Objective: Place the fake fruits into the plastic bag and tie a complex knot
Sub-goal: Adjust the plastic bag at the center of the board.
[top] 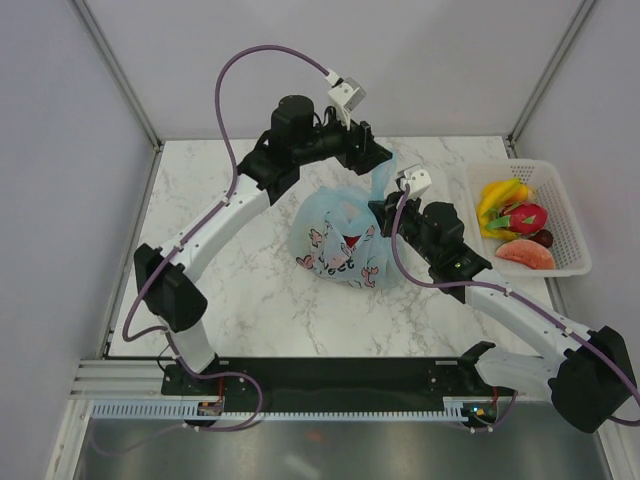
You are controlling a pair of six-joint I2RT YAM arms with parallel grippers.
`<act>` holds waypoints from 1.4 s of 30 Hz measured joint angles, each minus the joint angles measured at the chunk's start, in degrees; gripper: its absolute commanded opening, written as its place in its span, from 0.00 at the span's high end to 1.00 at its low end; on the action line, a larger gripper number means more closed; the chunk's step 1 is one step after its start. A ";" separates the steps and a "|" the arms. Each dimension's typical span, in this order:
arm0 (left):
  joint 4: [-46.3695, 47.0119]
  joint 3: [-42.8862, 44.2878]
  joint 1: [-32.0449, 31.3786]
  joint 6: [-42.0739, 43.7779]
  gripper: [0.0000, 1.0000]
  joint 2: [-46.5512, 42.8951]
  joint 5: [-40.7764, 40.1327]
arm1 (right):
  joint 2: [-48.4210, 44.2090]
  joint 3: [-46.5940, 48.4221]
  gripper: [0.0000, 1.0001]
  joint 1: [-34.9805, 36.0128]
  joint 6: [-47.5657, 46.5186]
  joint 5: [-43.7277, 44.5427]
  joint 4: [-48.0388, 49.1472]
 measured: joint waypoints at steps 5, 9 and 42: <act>-3.30 3.63 -0.57 0.85 0.25 4.63 0.04 | 0.00 0.00 1.00 0.00 0.00 0.00 -0.02; -4.11 5.60 -1.31 0.98 0.34 7.10 0.02 | 0.00 0.00 1.00 0.00 0.00 -0.02 -0.02; 7.58 -24.52 -3.17 2.62 0.98 -18.53 -10.05 | -0.02 0.02 1.00 0.61 0.83 -1.18 3.65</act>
